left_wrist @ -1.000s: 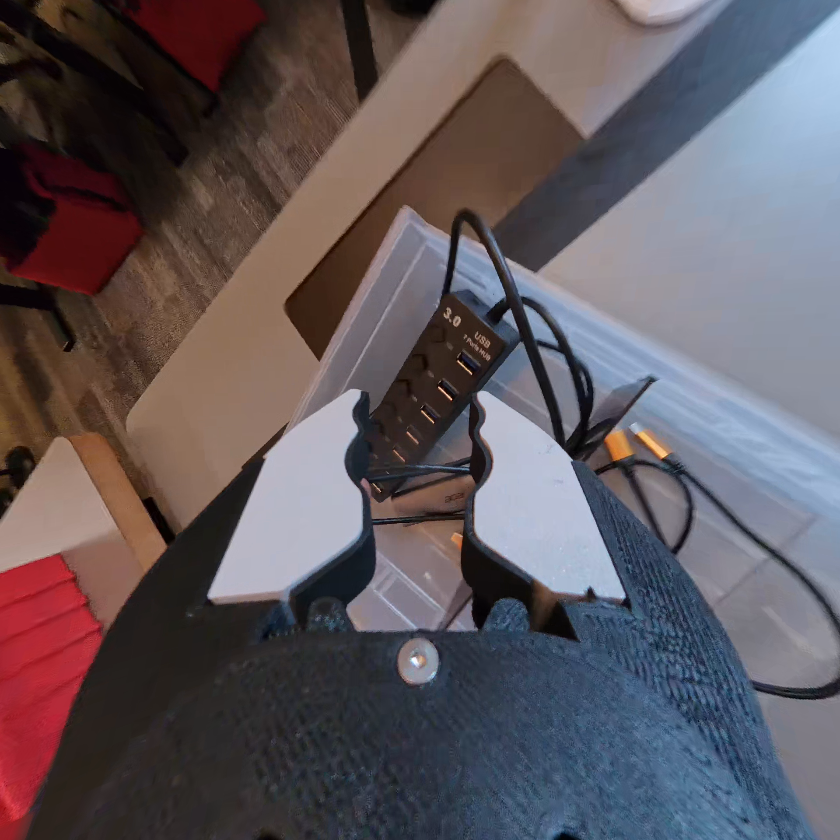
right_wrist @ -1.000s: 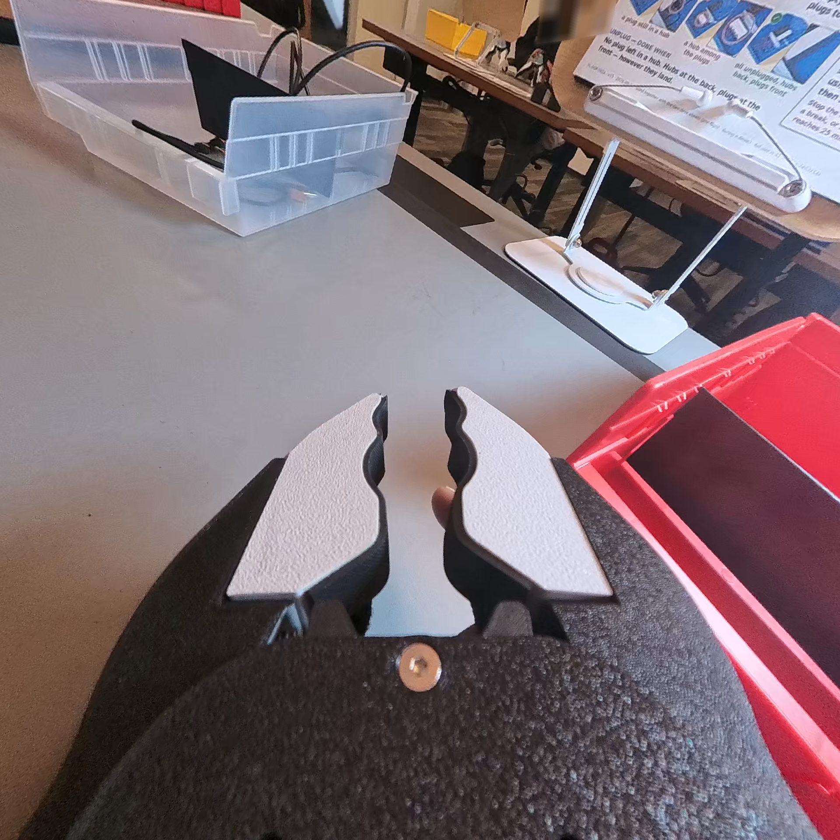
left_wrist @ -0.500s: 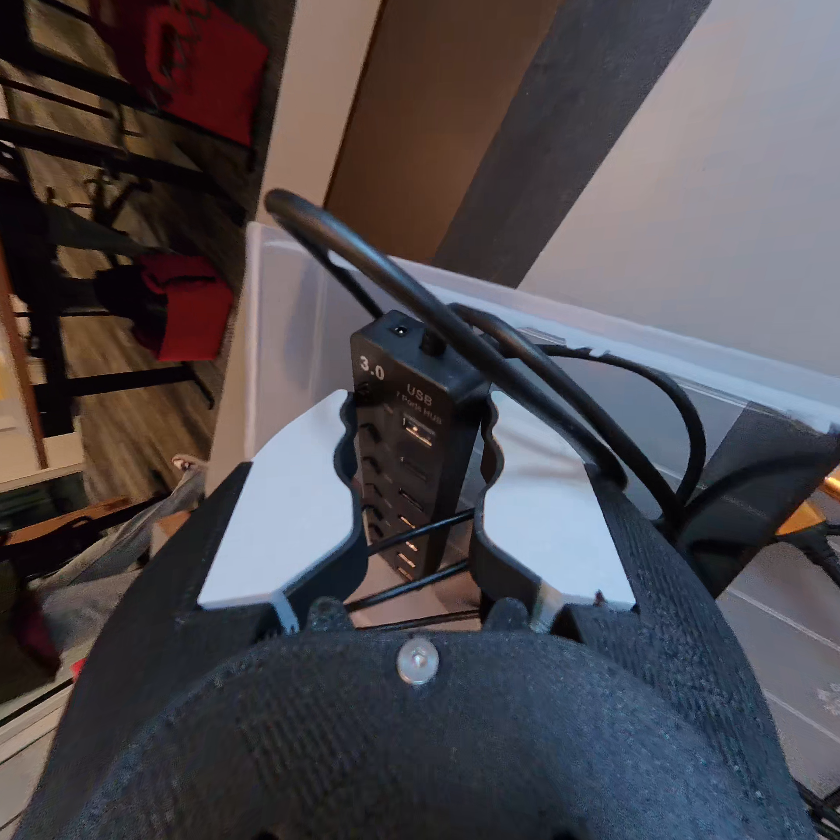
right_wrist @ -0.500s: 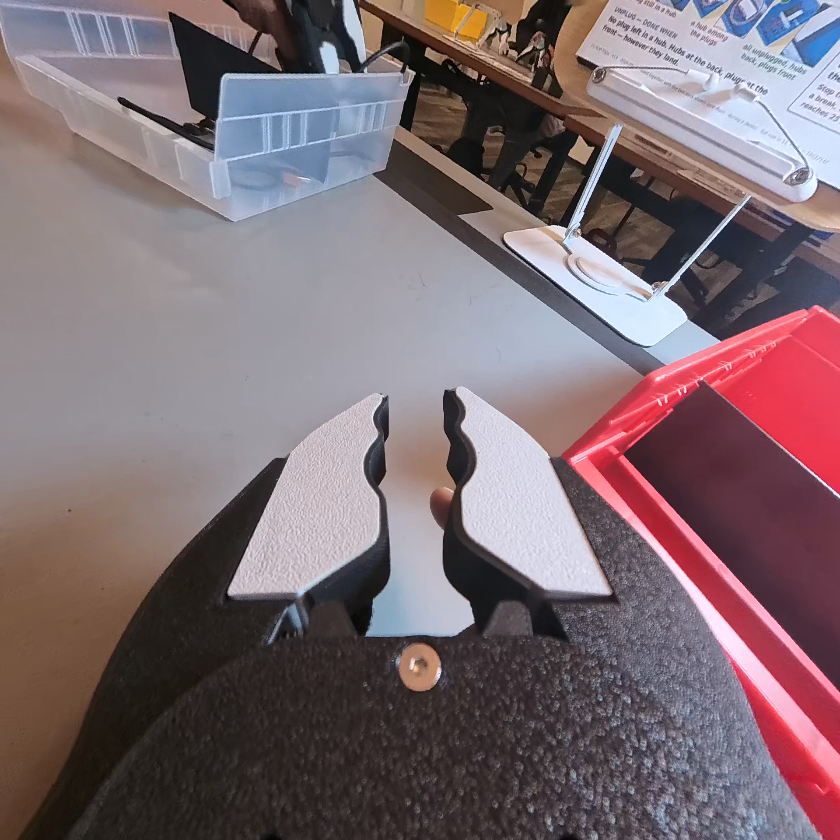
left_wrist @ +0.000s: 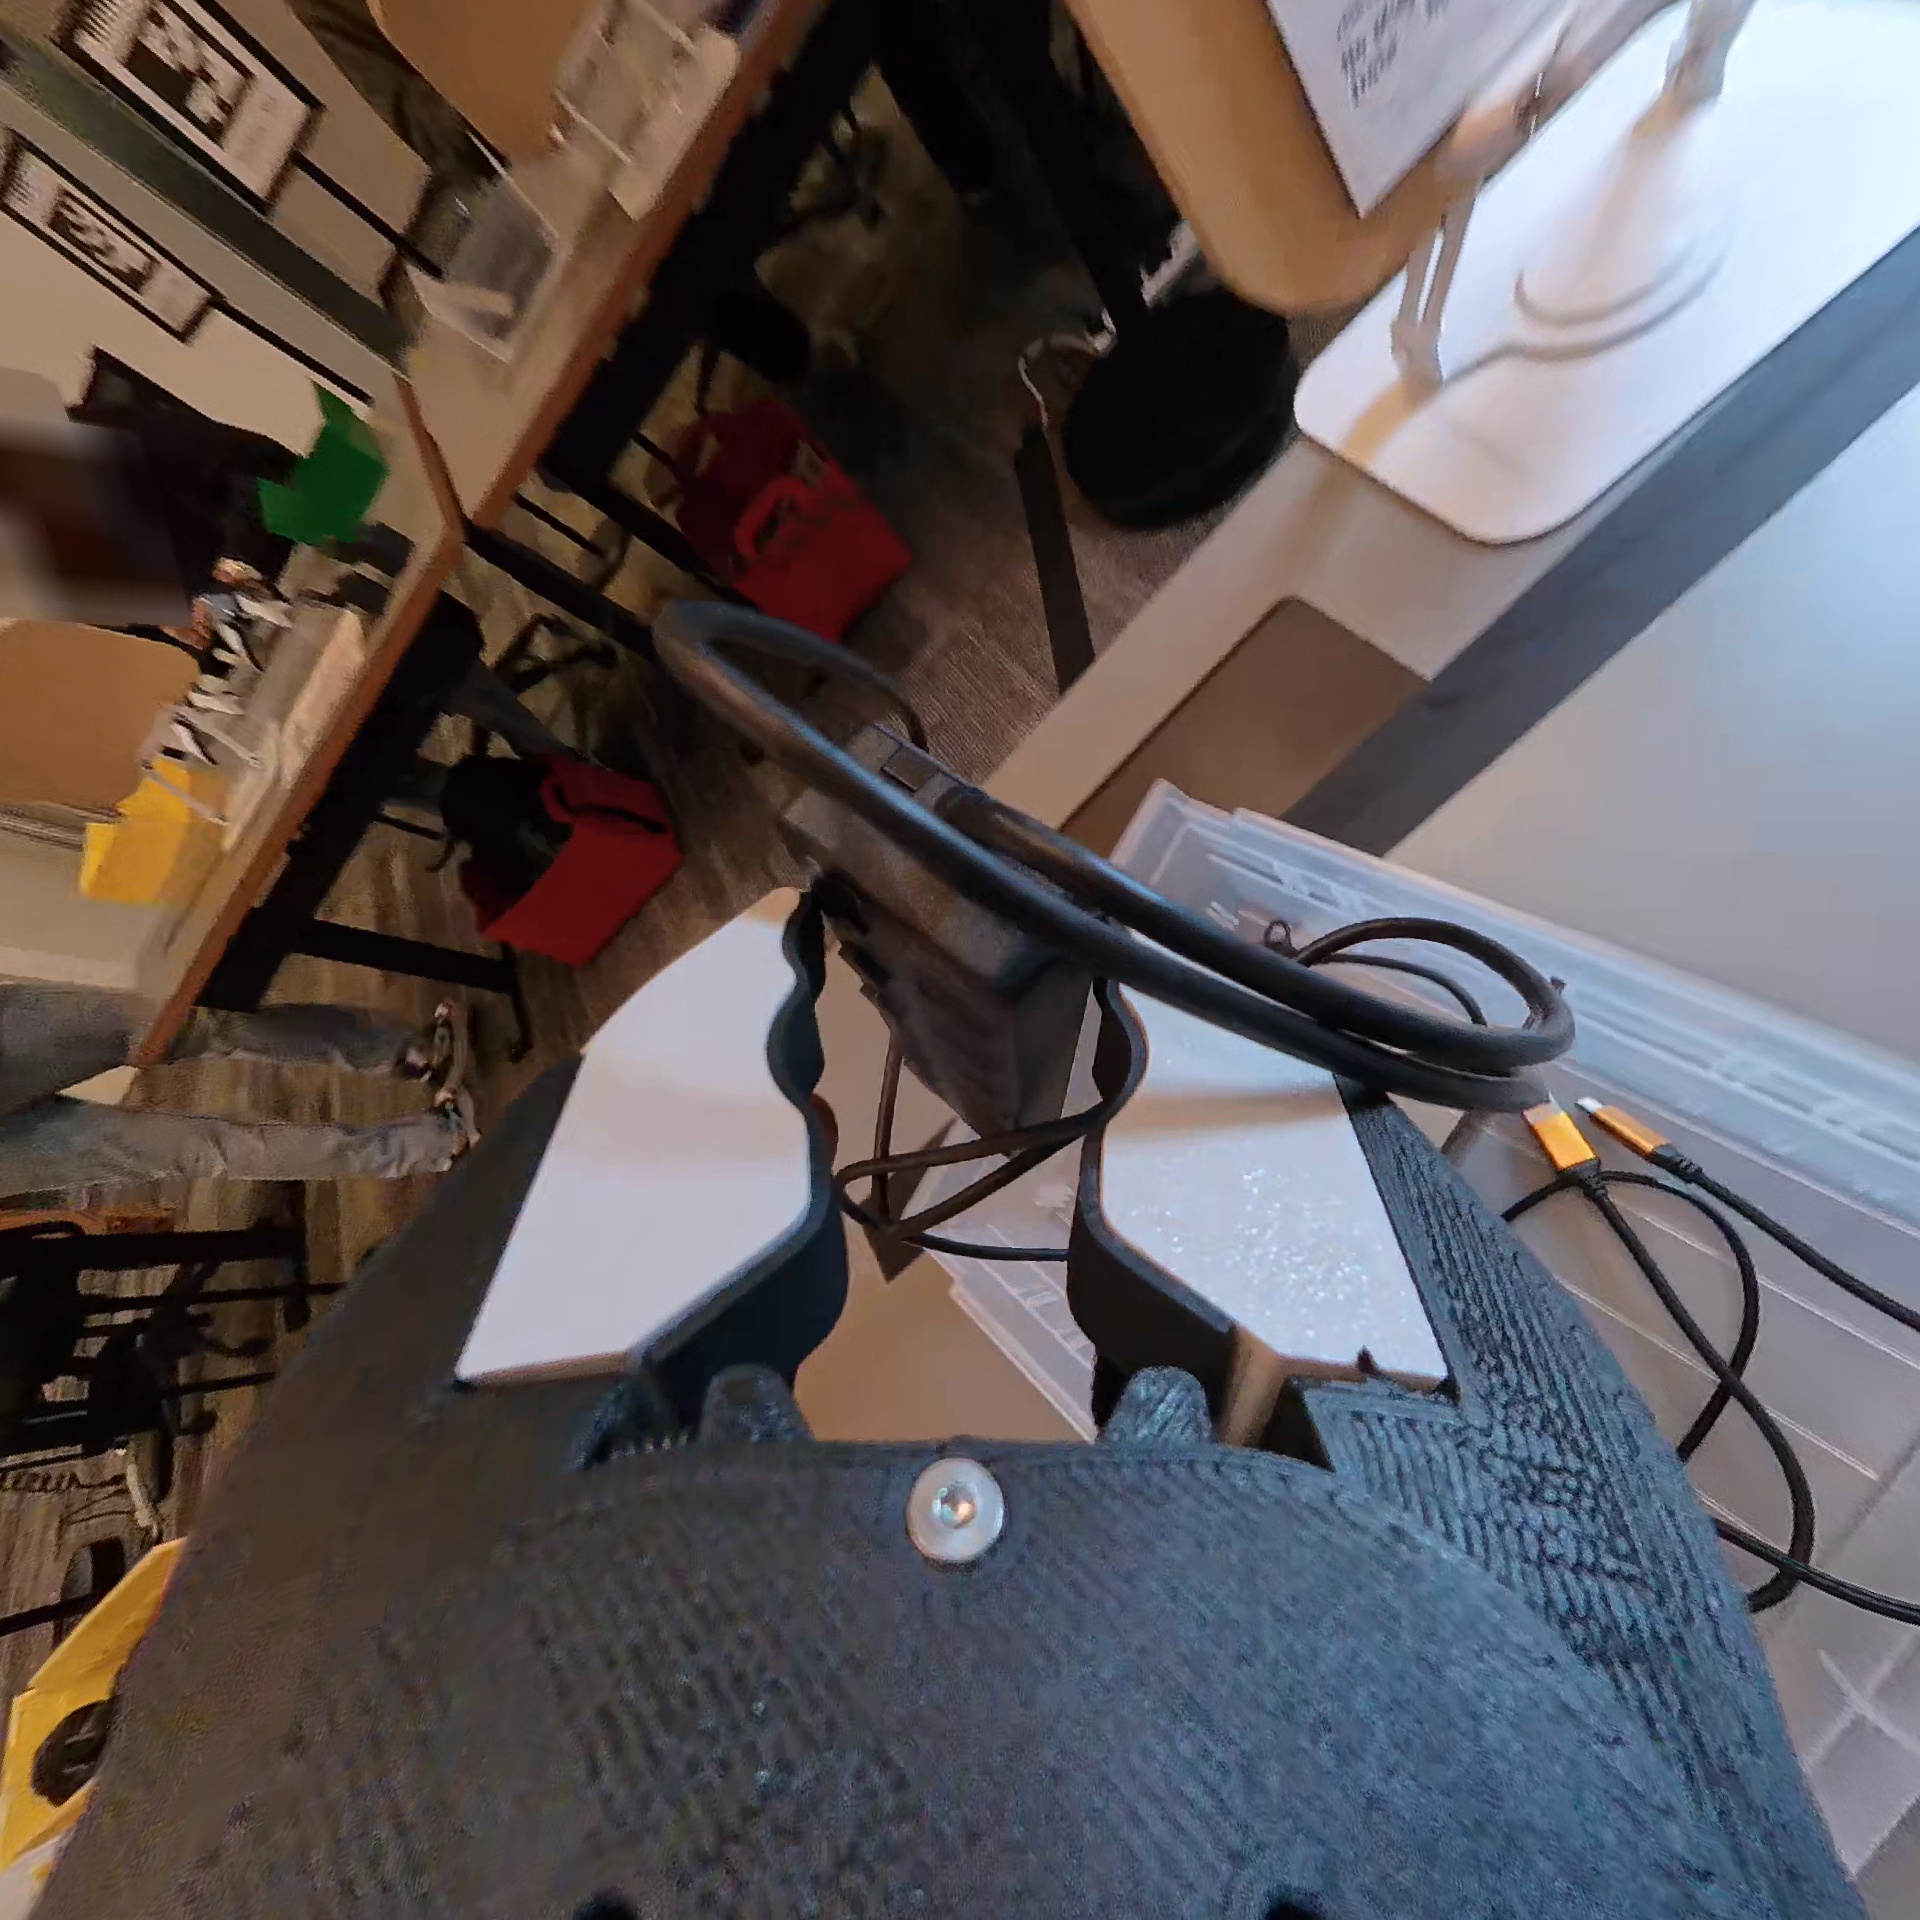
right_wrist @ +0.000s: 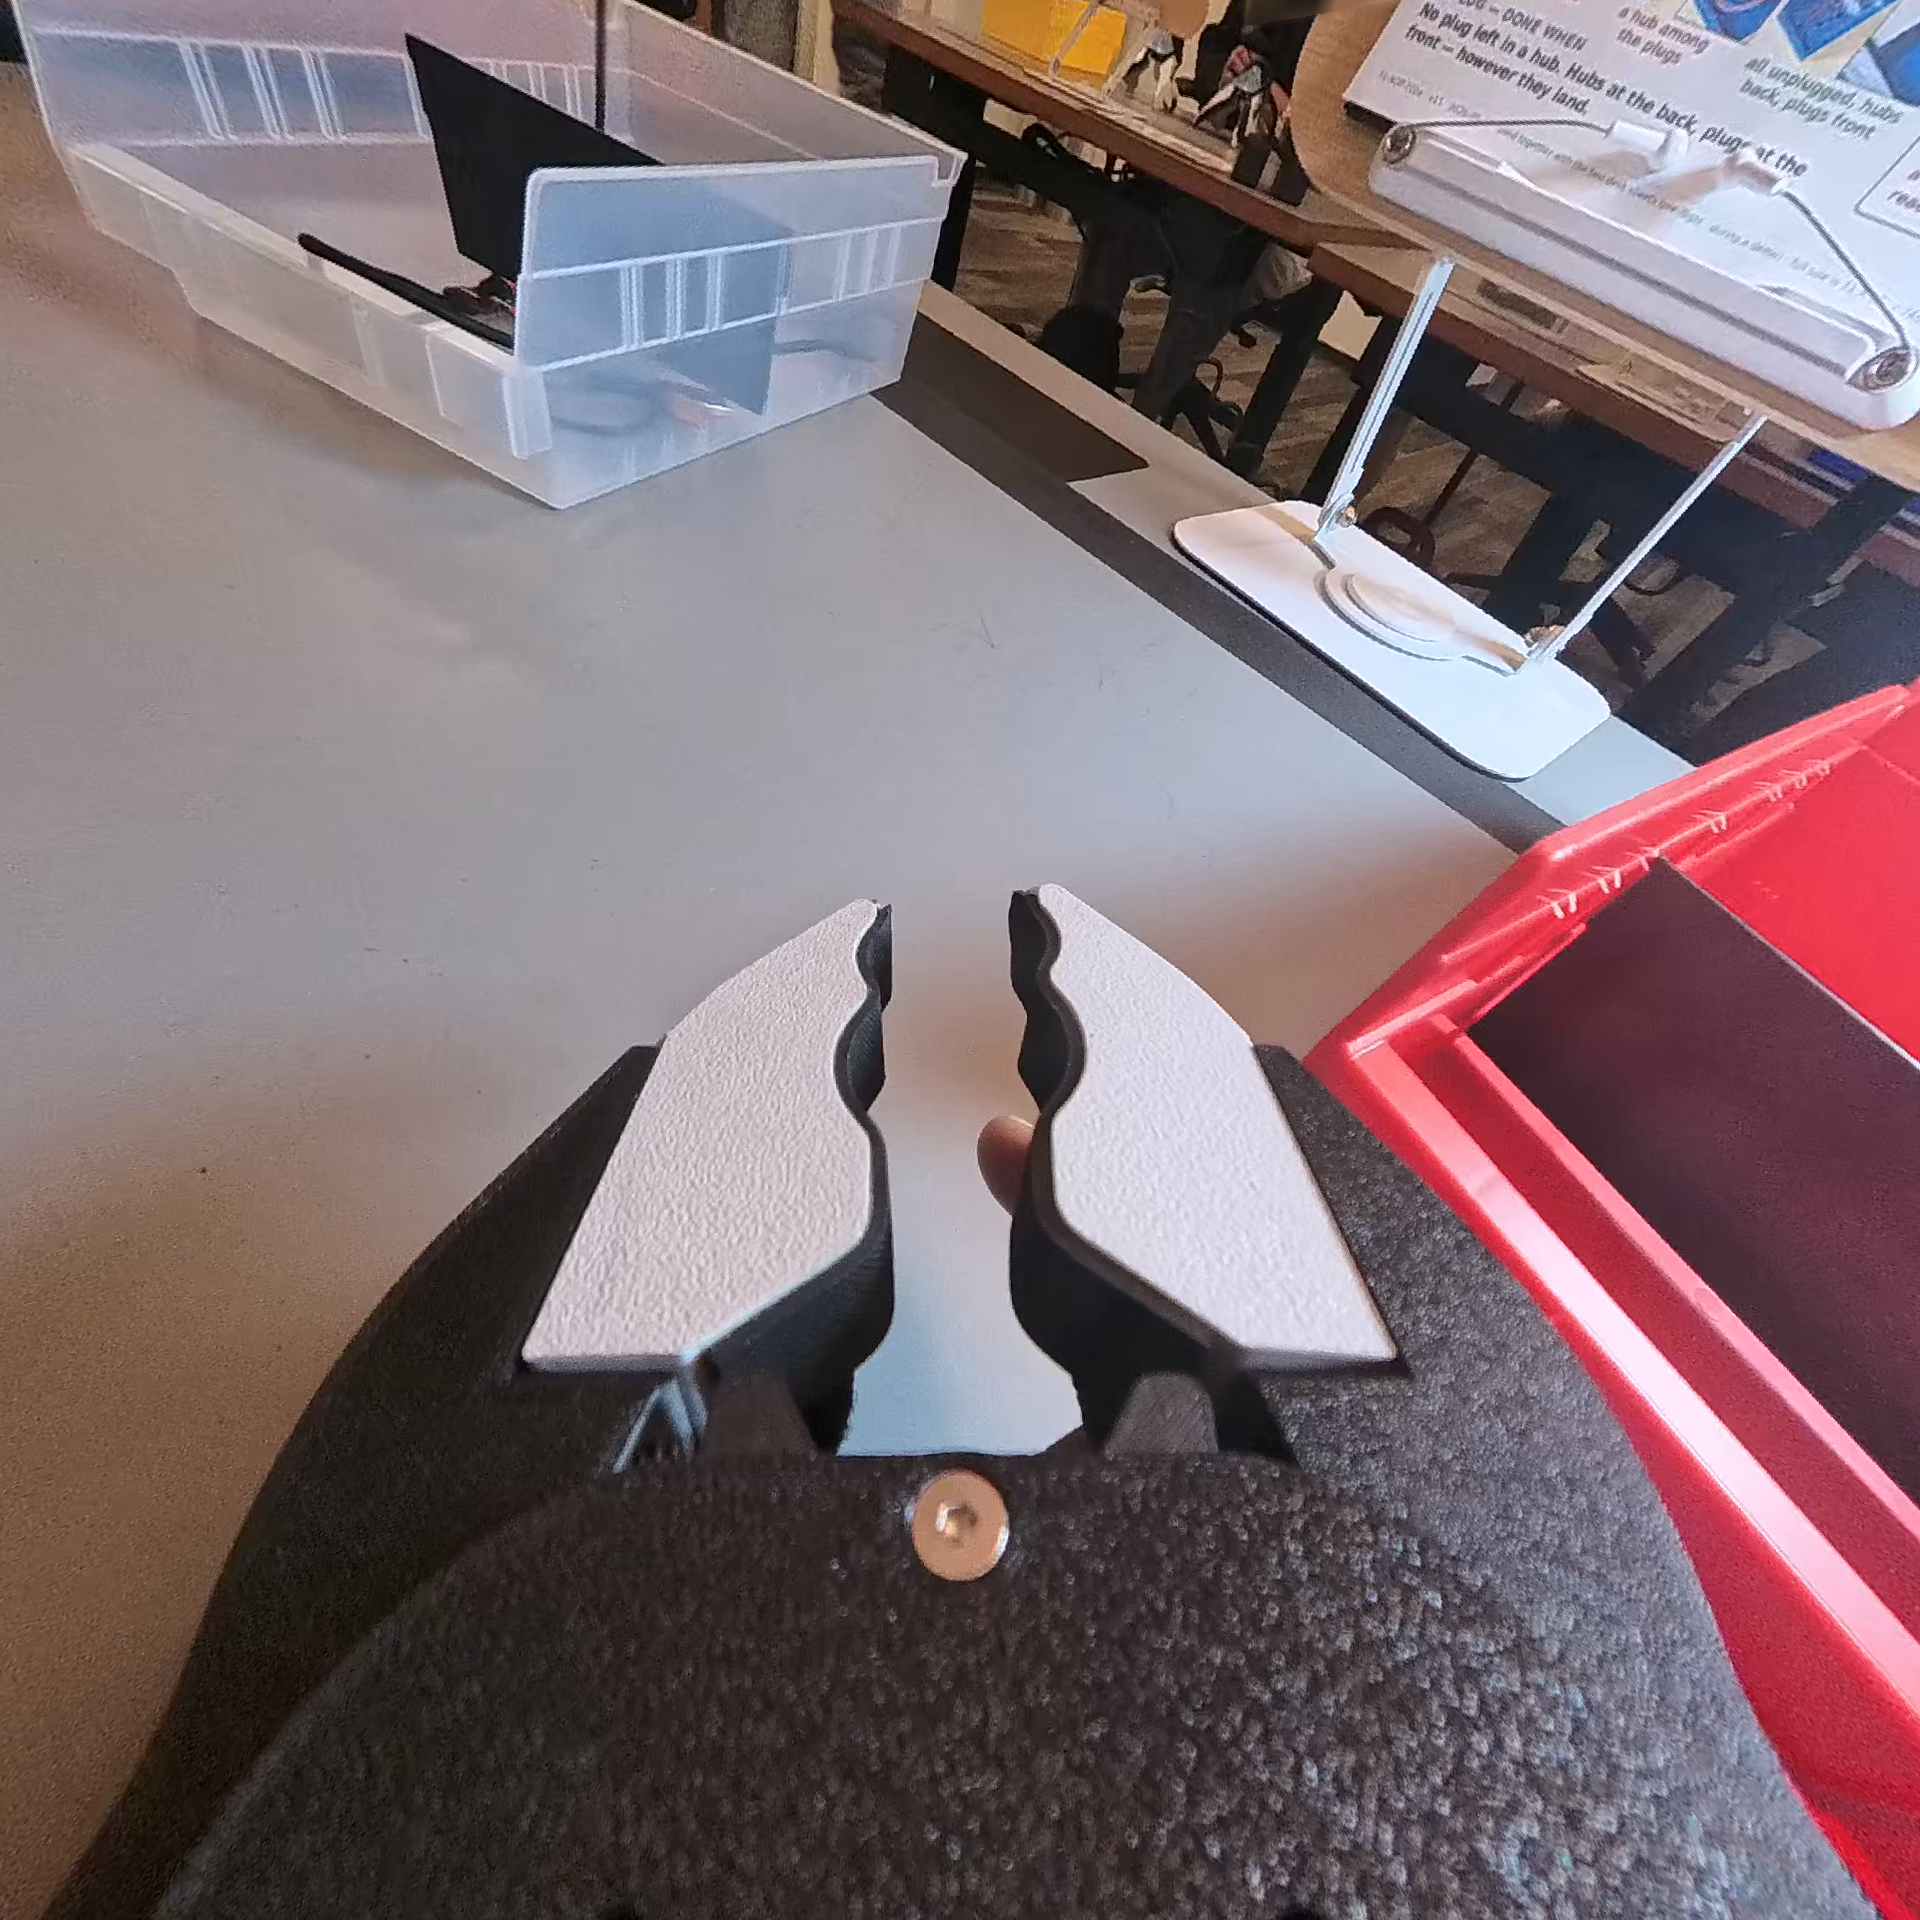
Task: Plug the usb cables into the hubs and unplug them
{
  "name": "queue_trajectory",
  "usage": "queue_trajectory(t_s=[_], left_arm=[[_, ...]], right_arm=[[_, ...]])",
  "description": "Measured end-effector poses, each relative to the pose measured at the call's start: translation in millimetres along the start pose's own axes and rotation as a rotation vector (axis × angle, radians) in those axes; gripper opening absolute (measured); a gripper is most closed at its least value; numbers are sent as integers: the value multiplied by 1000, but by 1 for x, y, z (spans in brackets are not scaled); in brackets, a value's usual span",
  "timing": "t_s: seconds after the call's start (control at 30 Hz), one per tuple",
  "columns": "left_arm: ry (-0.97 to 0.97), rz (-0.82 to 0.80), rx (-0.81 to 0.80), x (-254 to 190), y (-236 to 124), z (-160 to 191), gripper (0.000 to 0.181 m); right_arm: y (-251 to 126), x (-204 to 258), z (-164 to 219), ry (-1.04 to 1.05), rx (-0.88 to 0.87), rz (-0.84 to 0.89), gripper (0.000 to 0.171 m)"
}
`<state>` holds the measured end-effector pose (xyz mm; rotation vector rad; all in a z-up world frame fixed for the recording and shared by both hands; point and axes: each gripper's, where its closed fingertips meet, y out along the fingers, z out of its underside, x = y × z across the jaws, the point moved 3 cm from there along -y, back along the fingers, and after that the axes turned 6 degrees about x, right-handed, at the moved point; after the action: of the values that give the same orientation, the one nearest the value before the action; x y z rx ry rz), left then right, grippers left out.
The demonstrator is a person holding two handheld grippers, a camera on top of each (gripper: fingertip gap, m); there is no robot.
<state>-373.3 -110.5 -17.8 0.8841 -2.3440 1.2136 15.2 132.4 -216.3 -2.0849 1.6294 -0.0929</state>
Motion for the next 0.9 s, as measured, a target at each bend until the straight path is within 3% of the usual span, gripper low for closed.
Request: queue_trajectory(t_s=[0.2,0.37,0.63,0.77,0.8,0.9], left_arm=[[90,-123,-151,7,-81,-52,50],[176,-170,-310,-25,-151,-101,51],[349,-30,-507,-160,-220,-146,49],[378,141,-586,-240,-227,-142,48],[400,183,-609,-259,-227,-139,35],[377,298,-672,-305,-224,-132,31]], right_arm=[[-3,-1,-10,24,-52,-4,22],[-4,-7,-46,-1,-135,4,30],[-34,-43,-134,-159,-340,98,50],[-59,-46,-156,-212,-415,25,72],[-64,-47,-158,-216,-431,-21,77],[-68,-46,-153,-225,-368,-212,87]])
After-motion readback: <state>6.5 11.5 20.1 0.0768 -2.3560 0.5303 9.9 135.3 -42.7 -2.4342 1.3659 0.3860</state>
